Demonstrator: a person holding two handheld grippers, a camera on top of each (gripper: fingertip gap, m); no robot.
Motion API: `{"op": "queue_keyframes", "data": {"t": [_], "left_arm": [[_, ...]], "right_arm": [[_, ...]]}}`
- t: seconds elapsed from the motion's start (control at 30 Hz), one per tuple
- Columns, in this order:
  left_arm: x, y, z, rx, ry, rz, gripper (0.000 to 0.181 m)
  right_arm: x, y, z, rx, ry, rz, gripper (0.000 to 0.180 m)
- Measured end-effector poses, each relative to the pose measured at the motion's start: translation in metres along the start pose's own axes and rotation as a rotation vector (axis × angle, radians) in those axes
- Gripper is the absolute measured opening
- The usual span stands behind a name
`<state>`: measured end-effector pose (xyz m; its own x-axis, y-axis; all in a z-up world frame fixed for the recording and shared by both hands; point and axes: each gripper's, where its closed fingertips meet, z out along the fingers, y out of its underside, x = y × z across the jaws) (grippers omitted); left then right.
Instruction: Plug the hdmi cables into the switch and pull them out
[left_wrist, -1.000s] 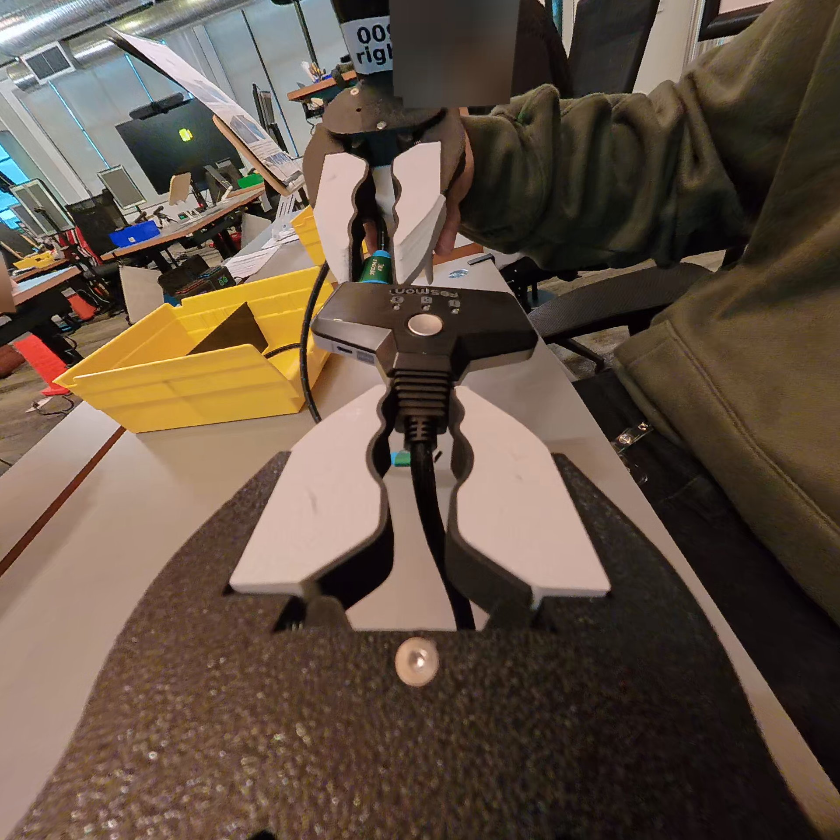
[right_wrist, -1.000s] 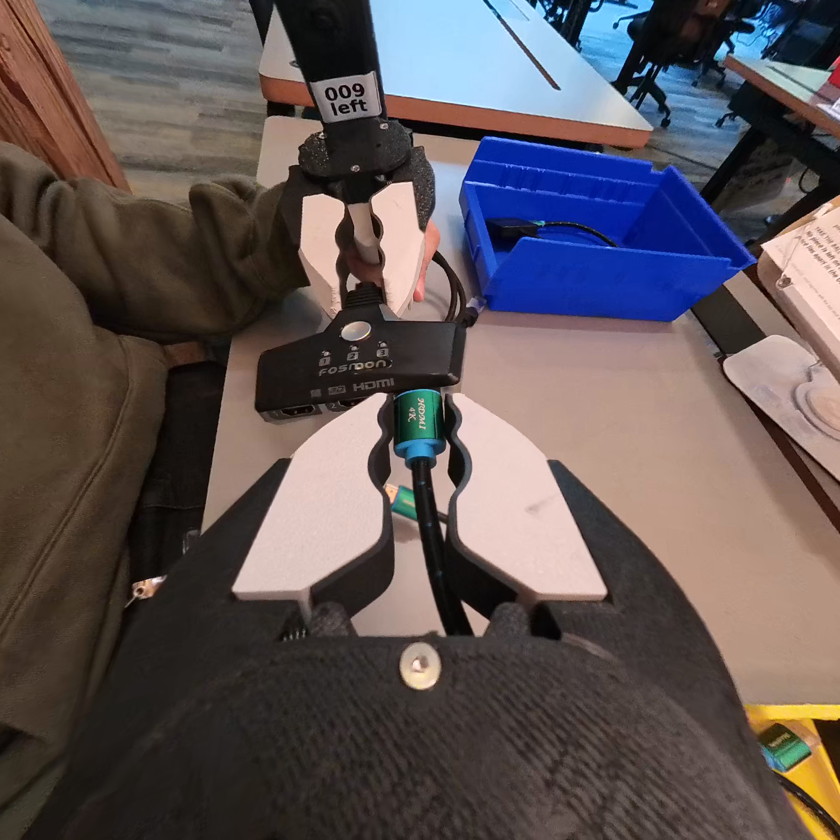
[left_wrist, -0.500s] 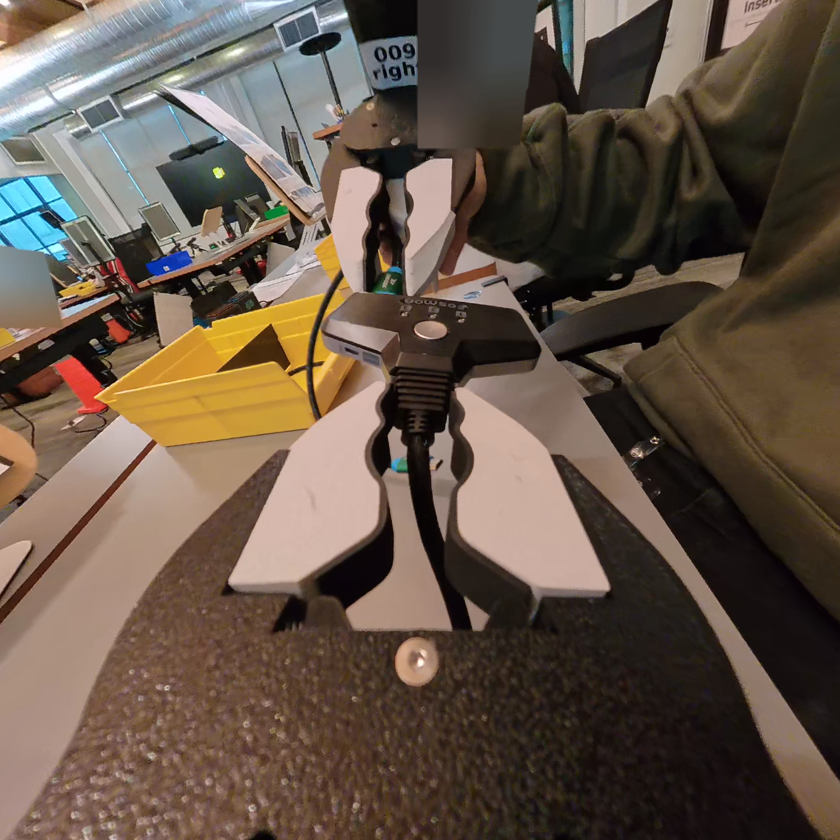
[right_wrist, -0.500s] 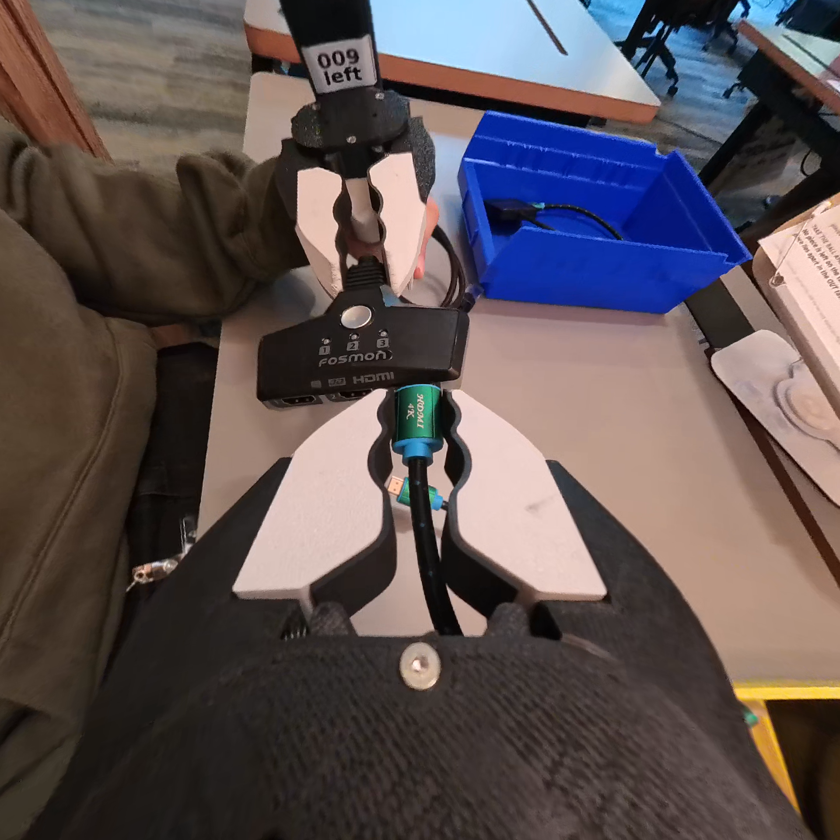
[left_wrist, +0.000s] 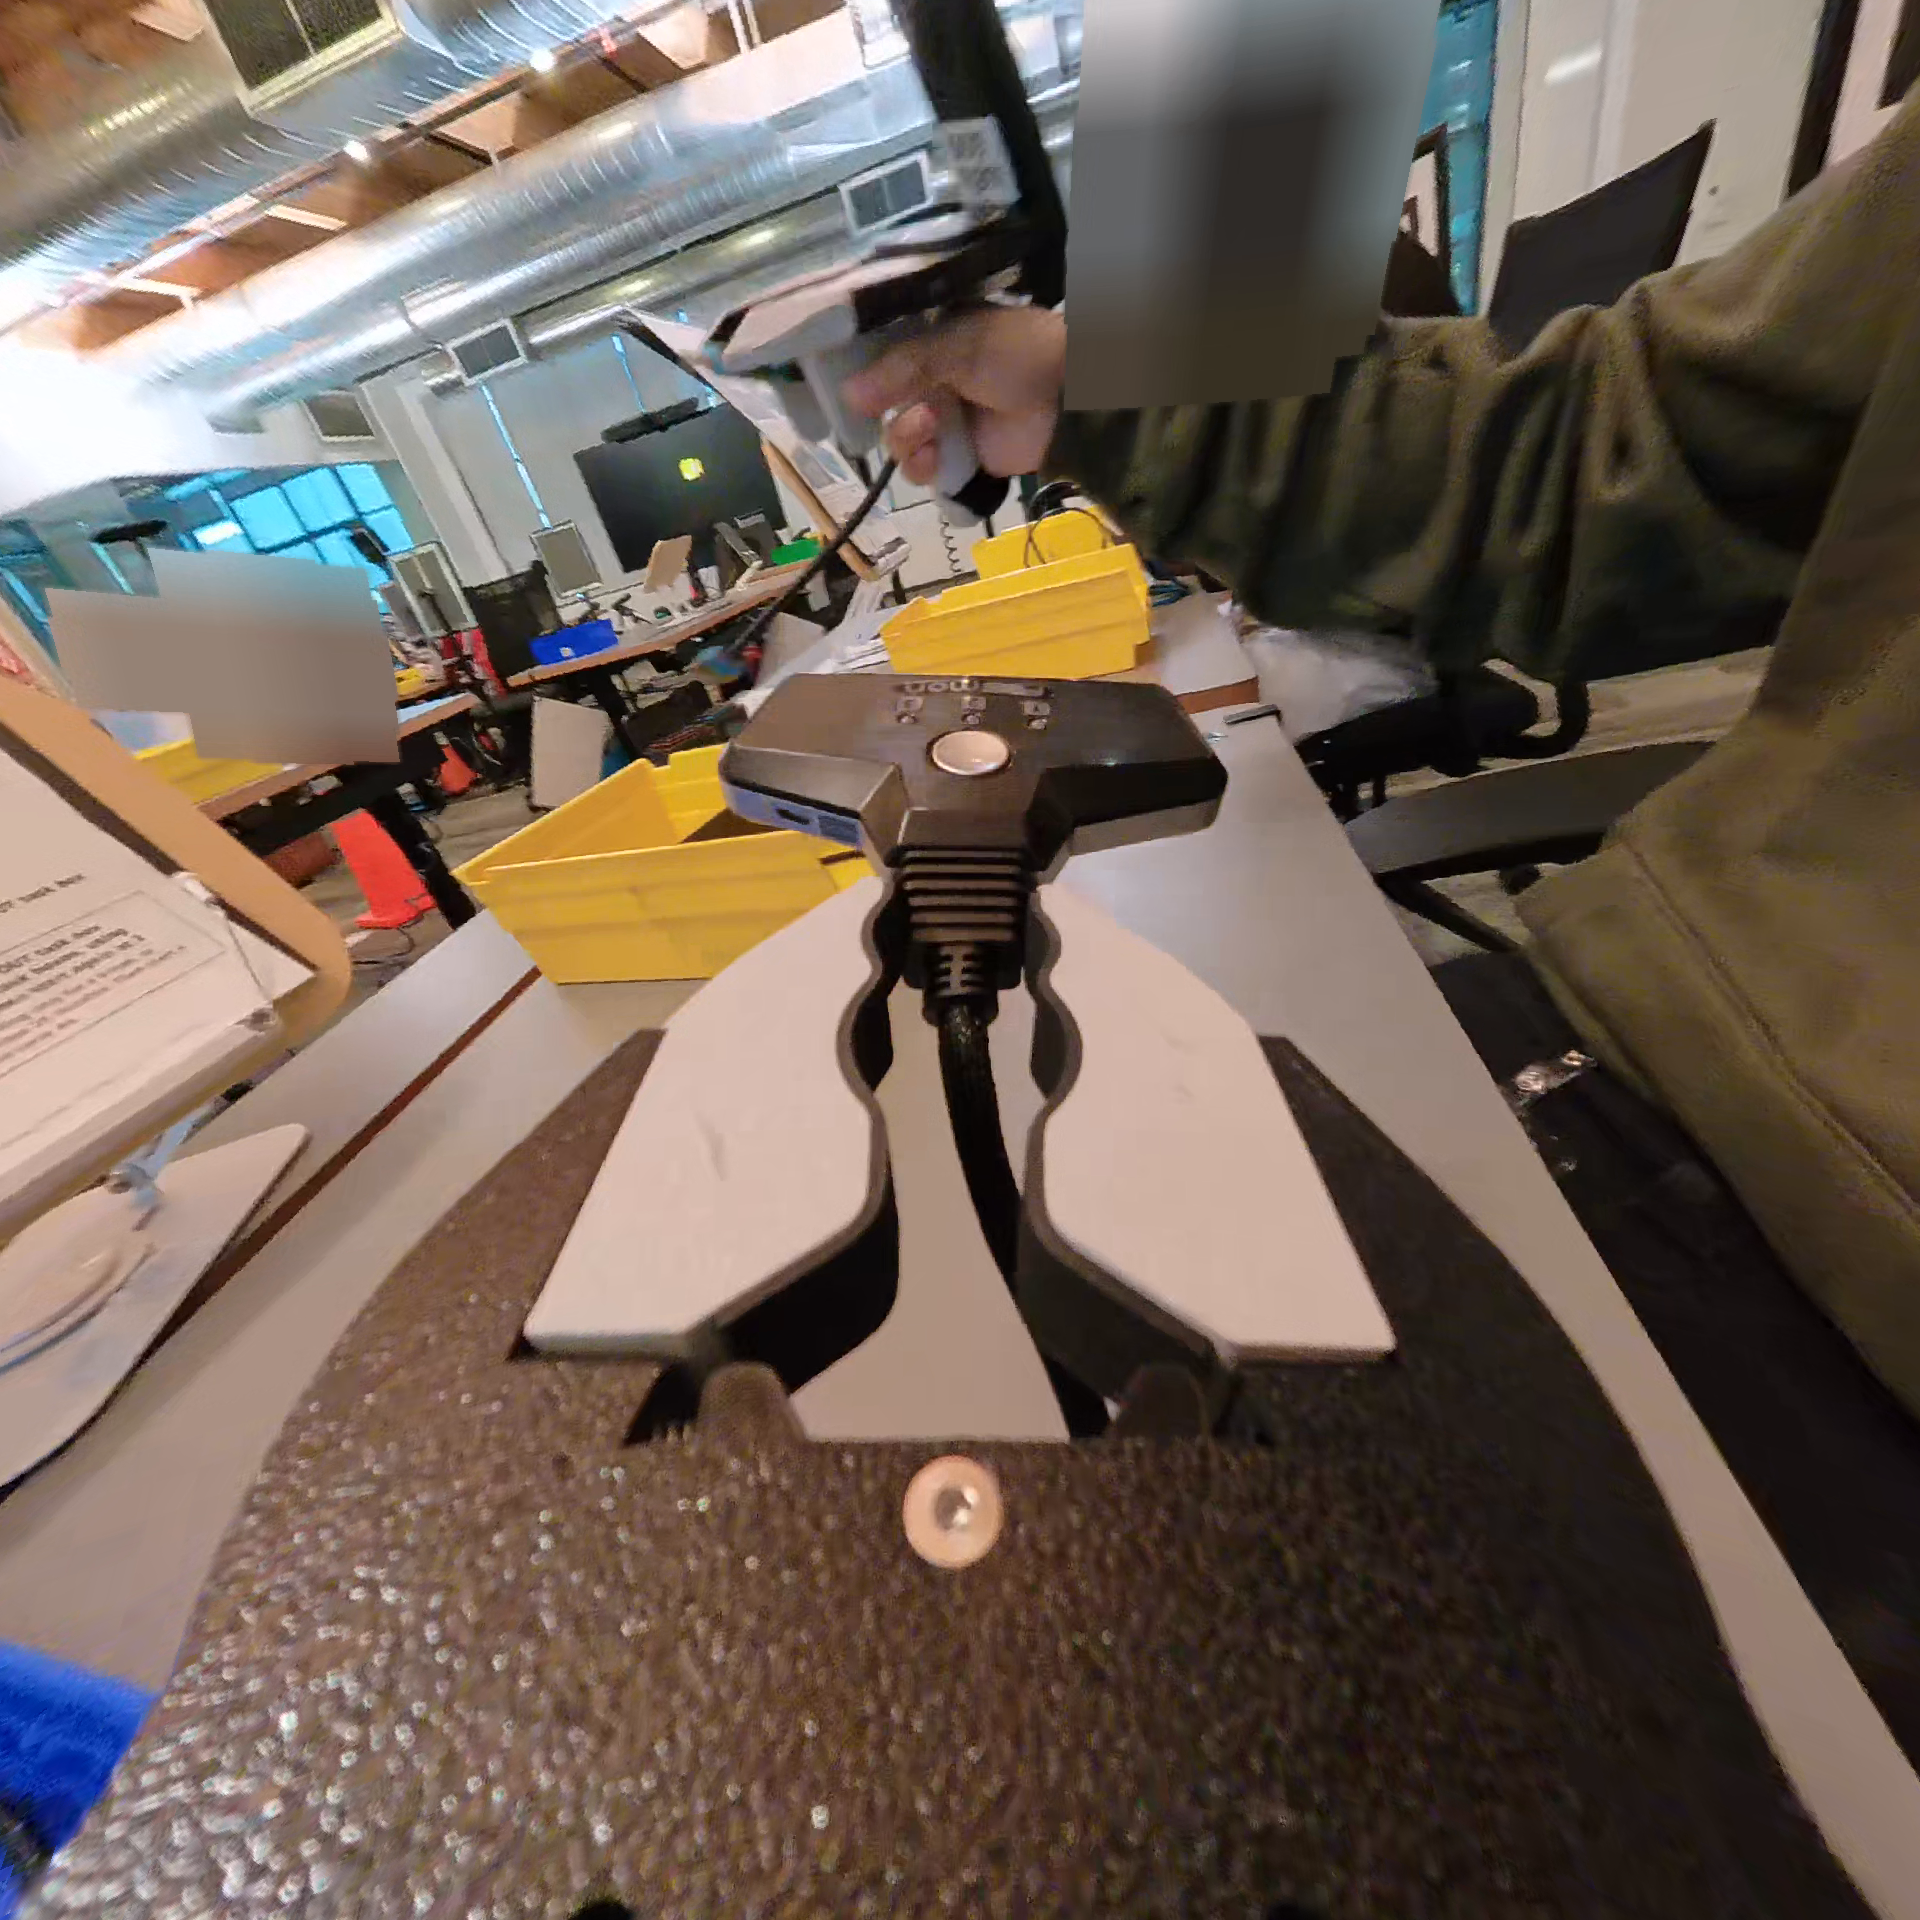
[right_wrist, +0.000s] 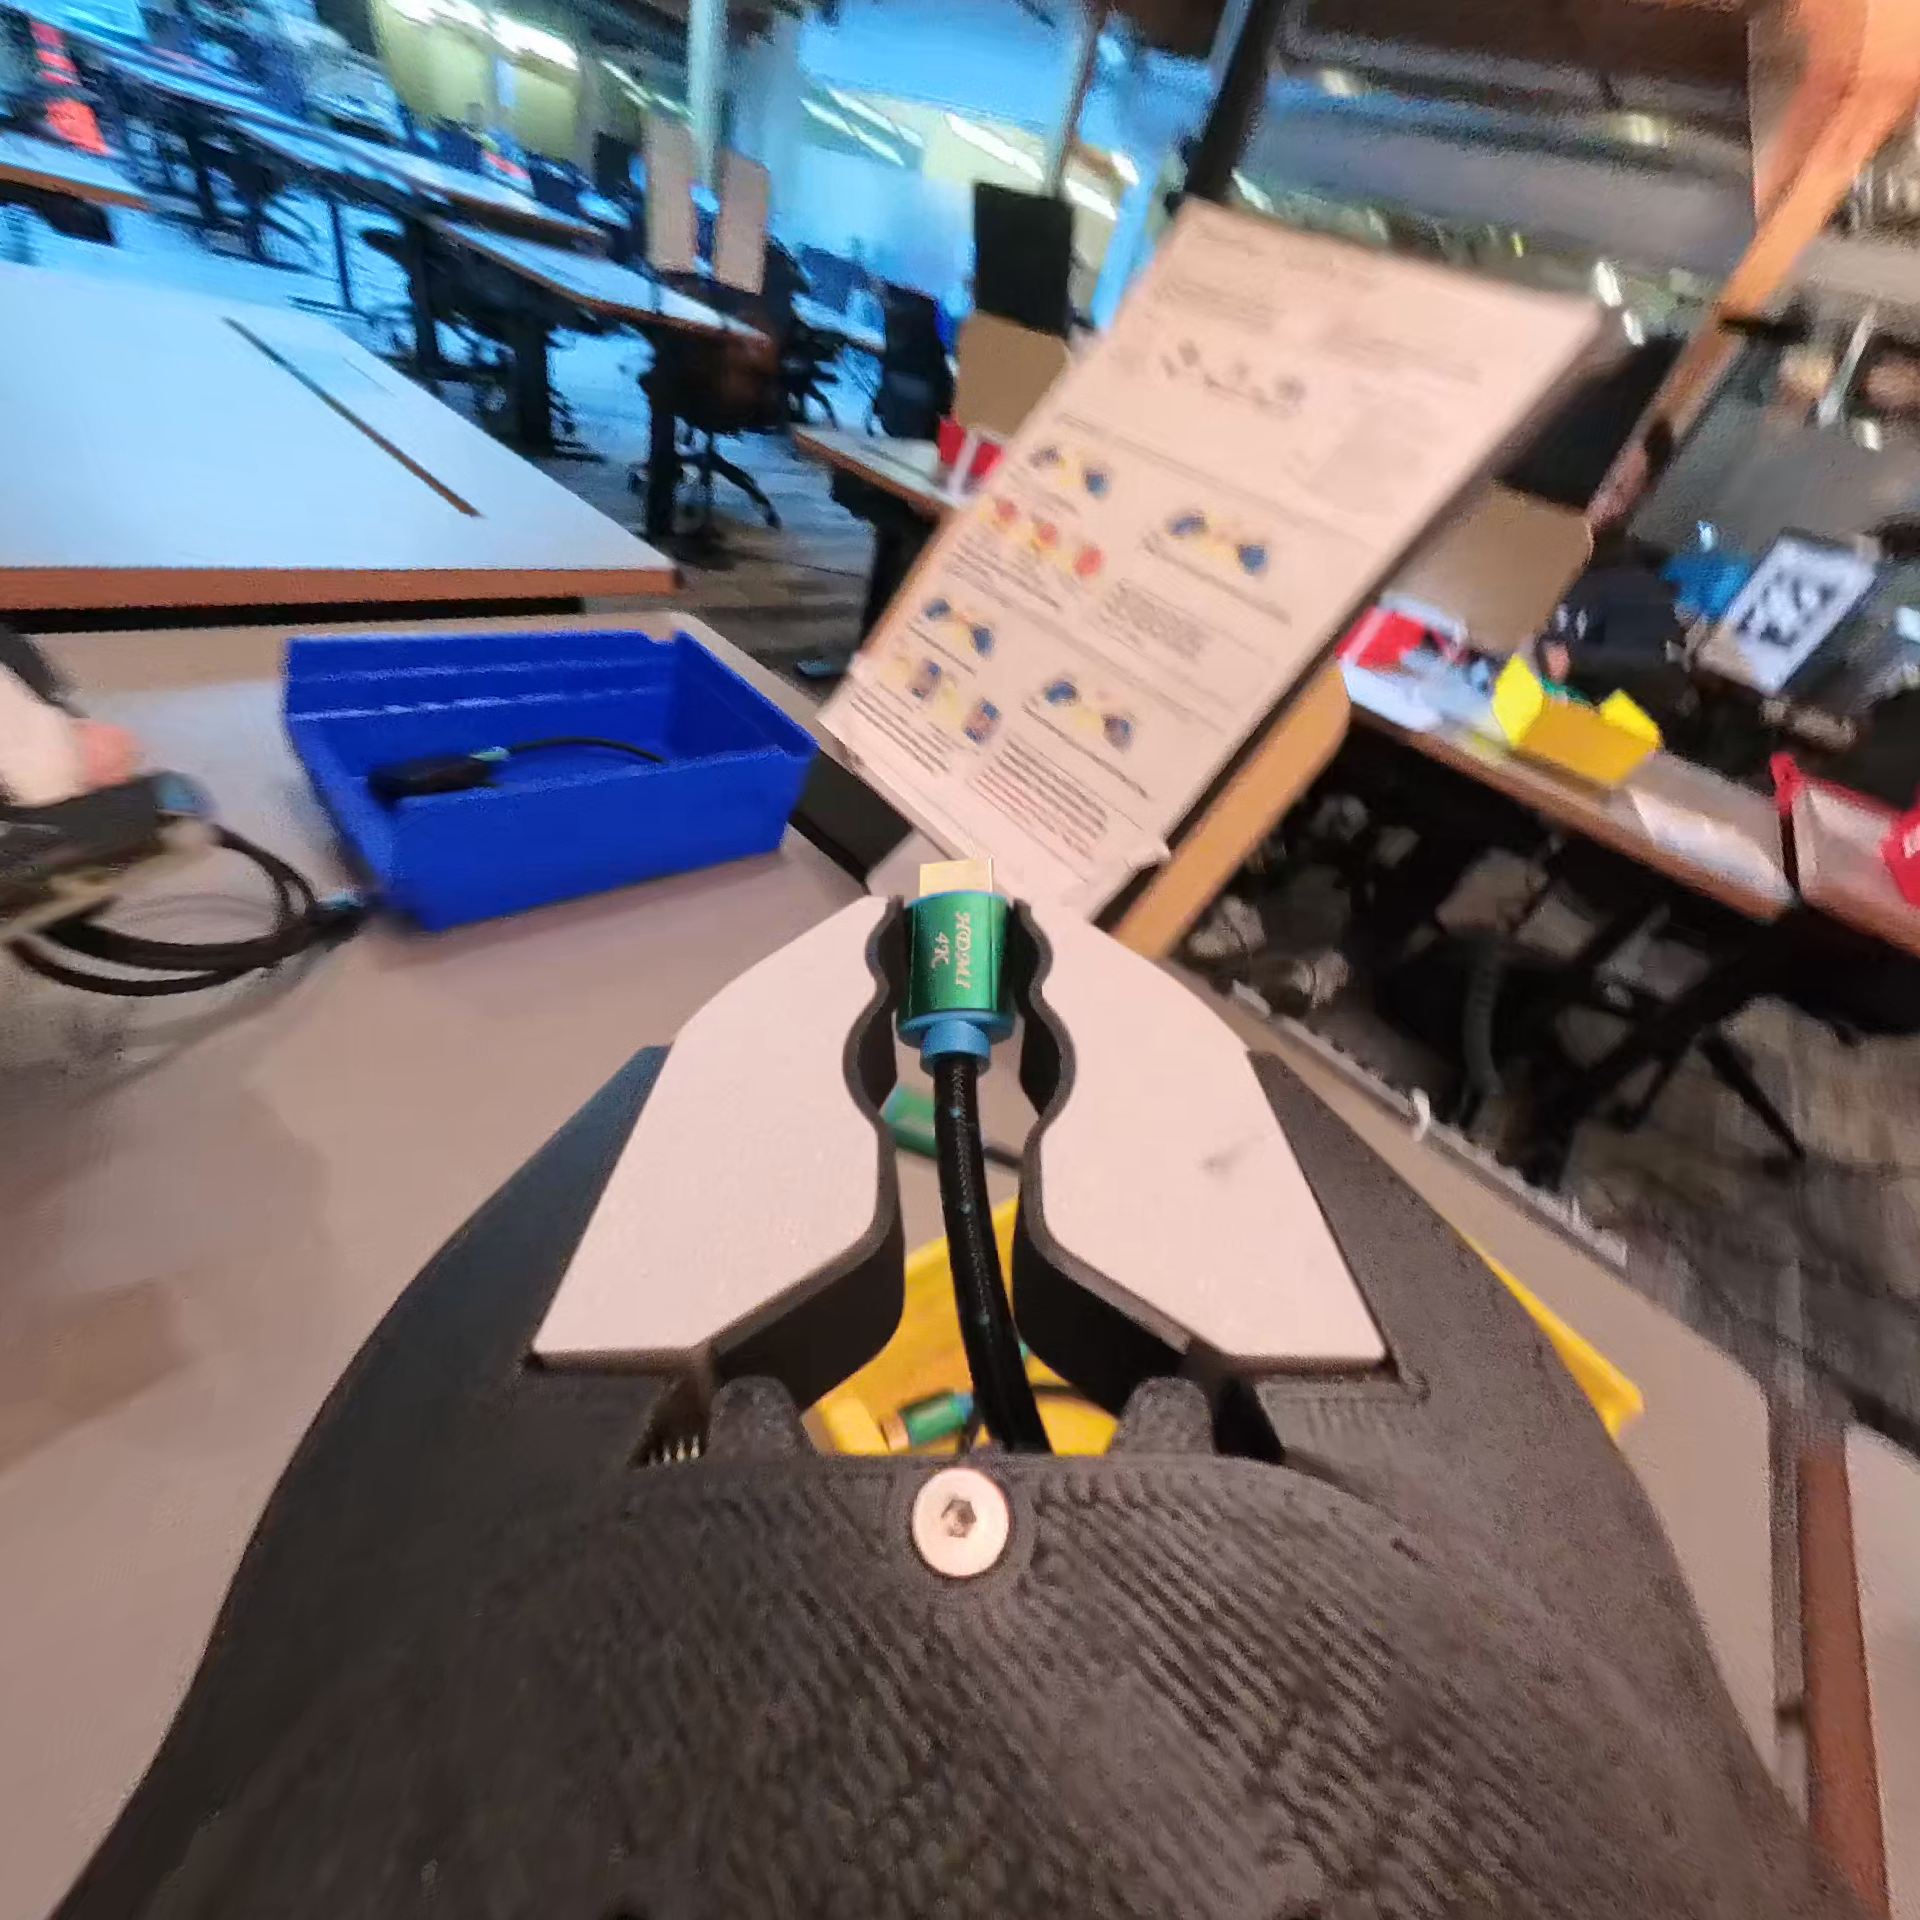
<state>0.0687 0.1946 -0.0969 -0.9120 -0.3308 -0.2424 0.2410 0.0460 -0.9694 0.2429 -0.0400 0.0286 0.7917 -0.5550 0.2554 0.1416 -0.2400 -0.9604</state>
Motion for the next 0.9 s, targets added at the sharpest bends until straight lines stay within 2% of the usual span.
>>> {"op": "queue_keyframes", "data": {"t": [0.17, 0.23, 0.3, 0.37, 0.43, 0.5, 0.57, 0.6, 0.7, 0.8, 0.9], "left_arm": [[0.003, 0.003, 0.003, -0.01, 0.021, -0.002, 0.021], [0.004, 0.003, 0.003, -0.002, 0.03, -0.009, 0.021], [0.005, 0.003, 0.003, 0.001, 0.032, -0.013, 0.021], [0.005, 0.005, 0.004, -0.004, 0.04, -0.018, 0.021], [0.006, 0.006, 0.005, -0.007, 0.048, -0.021, 0.021], [0.007, 0.008, 0.007, -0.008, 0.054, -0.025, 0.021], [0.008, 0.009, 0.009, -0.013, 0.06, -0.027, 0.021], [0.008, 0.01, 0.01, -0.017, 0.06, -0.026, 0.021], [0.009, 0.01, 0.013, -0.02, 0.065, -0.027, 0.021], [0.009, 0.011, 0.014, -0.022, 0.066, -0.029, 0.021], [0.009, 0.012, 0.016, -0.024, 0.067, -0.03, 0.021]], "right_arm": [[0.047, 0.084, 0.016, -0.052, 0.179, 0.096, 0.019], [0.048, 0.111, 0.024, -0.011, 0.186, 0.126, 0.019], [0.052, 0.124, 0.027, 0.057, 0.249, 0.169, 0.019], [0.04, 0.122, 0.033, 0.117, 0.214, 0.158, 0.019], [0.038, 0.137, 0.043, 0.051, 0.236, 0.144, 0.019], [0.023, 0.168, 0.058, -0.084, 0.137, 0.223, 0.024], [-0.009, 0.2, 0.07, -0.255, -0.081, 0.374, 0.028], [-0.013, 0.198, 0.072, -0.24, -0.111, 0.445, 0.036], [-0.008, 0.199, 0.065, -0.308, -0.11, 0.486, 0.037], [-0.008, 0.187, 0.054, -0.346, -0.164, 0.524, 0.062], [0.014, 0.174, 0.042, -0.317, -0.072, 0.467, 0.061]]}}
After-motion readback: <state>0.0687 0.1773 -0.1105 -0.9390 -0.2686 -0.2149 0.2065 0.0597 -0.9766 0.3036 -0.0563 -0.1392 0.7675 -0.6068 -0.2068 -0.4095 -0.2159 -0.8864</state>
